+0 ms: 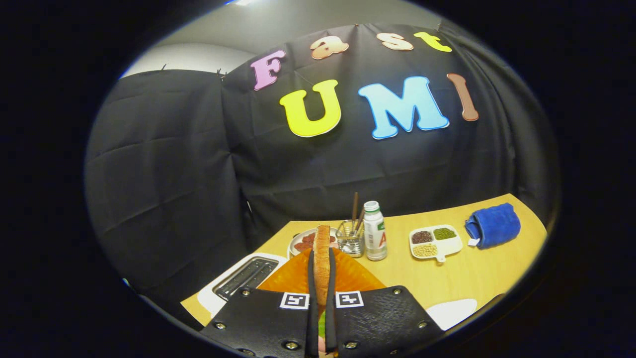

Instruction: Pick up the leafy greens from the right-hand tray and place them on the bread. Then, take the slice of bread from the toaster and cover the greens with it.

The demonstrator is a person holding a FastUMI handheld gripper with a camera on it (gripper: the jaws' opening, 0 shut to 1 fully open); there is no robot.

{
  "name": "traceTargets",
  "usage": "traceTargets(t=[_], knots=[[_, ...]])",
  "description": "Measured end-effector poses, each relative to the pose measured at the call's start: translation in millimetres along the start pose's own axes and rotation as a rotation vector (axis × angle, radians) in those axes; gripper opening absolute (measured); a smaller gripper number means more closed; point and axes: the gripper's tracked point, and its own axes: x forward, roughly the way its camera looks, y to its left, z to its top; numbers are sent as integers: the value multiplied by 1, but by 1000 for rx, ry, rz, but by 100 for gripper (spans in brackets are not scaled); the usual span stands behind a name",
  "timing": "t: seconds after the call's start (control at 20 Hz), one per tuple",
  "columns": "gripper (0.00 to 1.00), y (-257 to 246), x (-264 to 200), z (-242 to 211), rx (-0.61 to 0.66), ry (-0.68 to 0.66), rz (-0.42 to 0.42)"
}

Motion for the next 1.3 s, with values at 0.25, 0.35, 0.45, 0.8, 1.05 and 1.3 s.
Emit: traceTargets(t=[0.25, 0.35, 0.45, 0.8, 1.05, 1.3], knots=[[5, -44, -1, -42, -37, 75, -71], [5, -58, 1, -59, -71, 108, -99], [5, -69, 2, -71, -114, 122, -132], [5, -62, 11, -106, -232, 156, -155], [5, -25, 20, -129, -230, 180, -80], [5, 4, 31, -163, -187, 261, -14]])
